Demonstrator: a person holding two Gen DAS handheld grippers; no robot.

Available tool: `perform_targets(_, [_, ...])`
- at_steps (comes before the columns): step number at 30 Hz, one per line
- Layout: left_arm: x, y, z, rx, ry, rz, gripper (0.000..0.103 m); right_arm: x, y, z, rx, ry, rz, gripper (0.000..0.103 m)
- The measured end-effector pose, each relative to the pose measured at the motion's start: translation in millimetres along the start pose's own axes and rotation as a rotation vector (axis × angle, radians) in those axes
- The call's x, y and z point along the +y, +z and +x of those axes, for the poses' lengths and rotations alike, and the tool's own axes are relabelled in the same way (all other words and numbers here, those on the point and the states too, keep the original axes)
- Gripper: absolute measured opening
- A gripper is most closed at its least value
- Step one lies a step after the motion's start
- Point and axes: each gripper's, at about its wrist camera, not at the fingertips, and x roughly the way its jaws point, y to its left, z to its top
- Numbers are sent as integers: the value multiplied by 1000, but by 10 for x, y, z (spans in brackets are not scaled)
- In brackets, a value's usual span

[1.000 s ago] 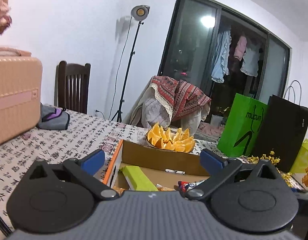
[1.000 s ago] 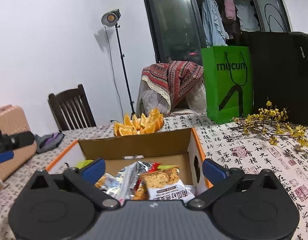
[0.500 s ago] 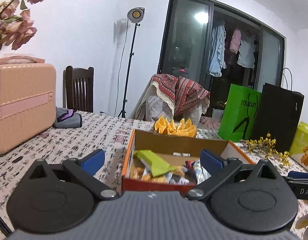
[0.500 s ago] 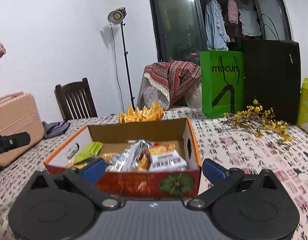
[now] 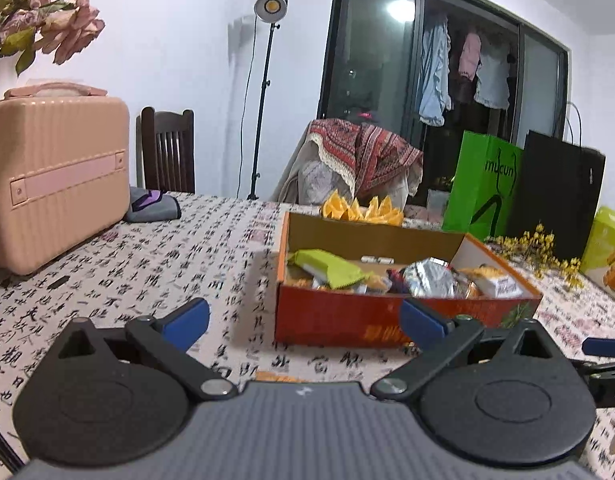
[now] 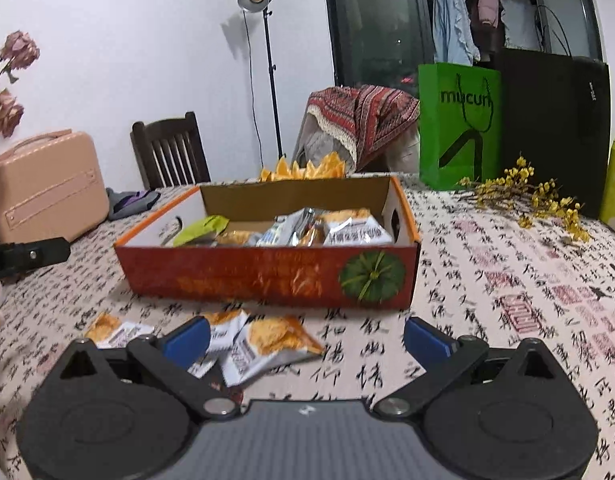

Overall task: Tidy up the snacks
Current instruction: 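Move both grippers back from the box toward the remaining packets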

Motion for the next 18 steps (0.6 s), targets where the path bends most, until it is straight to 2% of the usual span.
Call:
perform_targets(4, [40,-106,-10,20,-5,5,103,69,-79,39,24,-29,-15,103])
perform_targets(18, [159,-248,7,41,-17,1,103,286,-180,143,80,-15,-77,103])
